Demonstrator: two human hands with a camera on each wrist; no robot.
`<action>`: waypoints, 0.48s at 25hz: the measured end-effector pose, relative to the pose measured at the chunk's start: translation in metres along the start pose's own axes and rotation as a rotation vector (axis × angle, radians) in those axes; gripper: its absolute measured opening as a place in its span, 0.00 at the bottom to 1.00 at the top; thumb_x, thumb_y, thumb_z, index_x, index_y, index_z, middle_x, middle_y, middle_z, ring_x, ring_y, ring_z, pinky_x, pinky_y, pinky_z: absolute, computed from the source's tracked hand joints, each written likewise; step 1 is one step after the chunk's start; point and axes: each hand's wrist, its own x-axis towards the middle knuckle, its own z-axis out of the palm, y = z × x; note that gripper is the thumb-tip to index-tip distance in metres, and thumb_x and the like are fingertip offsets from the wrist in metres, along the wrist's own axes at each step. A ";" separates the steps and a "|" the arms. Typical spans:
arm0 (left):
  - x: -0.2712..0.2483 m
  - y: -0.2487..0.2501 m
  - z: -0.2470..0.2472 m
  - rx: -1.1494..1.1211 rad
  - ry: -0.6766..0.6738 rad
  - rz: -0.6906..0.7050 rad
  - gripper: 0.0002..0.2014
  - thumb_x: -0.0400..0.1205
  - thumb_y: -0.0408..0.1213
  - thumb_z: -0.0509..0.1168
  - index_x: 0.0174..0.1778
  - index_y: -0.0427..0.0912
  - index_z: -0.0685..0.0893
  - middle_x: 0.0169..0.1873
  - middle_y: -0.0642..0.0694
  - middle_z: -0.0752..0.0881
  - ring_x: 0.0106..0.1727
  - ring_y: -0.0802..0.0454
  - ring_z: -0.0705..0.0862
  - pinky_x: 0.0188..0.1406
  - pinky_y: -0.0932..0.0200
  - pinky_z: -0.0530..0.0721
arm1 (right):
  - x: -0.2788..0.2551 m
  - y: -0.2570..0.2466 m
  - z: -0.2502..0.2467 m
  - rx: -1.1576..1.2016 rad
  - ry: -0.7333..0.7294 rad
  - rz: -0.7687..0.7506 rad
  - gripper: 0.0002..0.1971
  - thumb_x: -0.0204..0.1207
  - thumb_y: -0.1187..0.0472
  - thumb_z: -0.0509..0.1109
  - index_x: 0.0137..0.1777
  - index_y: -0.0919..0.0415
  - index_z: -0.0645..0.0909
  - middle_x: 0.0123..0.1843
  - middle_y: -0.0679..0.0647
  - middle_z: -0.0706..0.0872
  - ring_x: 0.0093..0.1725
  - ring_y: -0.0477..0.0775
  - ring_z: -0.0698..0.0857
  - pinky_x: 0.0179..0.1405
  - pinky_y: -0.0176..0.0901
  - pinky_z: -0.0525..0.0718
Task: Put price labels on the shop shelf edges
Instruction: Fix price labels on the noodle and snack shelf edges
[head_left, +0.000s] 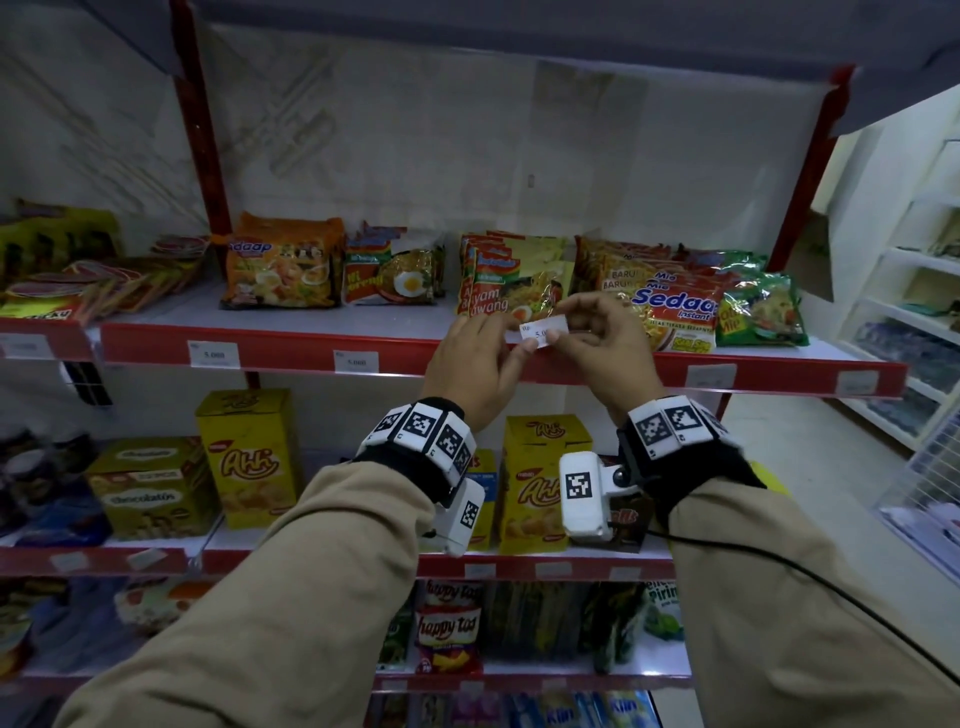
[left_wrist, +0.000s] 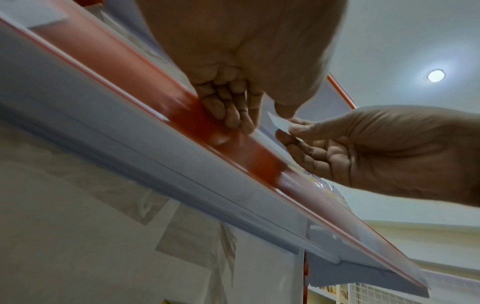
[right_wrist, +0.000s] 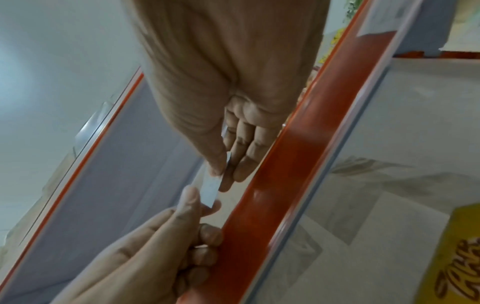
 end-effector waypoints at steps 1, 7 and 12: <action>0.000 0.000 0.000 0.010 -0.002 -0.003 0.15 0.85 0.48 0.58 0.59 0.41 0.80 0.47 0.44 0.82 0.52 0.46 0.75 0.45 0.55 0.71 | -0.002 0.002 0.002 -0.018 -0.013 -0.007 0.11 0.73 0.72 0.73 0.55 0.67 0.80 0.51 0.65 0.86 0.50 0.58 0.87 0.50 0.46 0.87; -0.001 -0.001 0.000 0.054 -0.003 0.017 0.09 0.85 0.43 0.60 0.50 0.41 0.80 0.47 0.45 0.80 0.51 0.47 0.74 0.43 0.56 0.71 | 0.002 0.000 -0.005 -0.506 -0.116 -0.233 0.05 0.77 0.65 0.70 0.49 0.58 0.85 0.45 0.49 0.88 0.39 0.37 0.82 0.39 0.25 0.78; -0.003 0.001 -0.006 0.000 -0.008 -0.008 0.10 0.83 0.41 0.61 0.58 0.44 0.78 0.44 0.48 0.81 0.51 0.49 0.76 0.44 0.55 0.75 | 0.005 0.001 -0.007 -0.524 -0.057 -0.256 0.04 0.77 0.65 0.69 0.46 0.56 0.85 0.42 0.46 0.87 0.42 0.39 0.82 0.43 0.30 0.79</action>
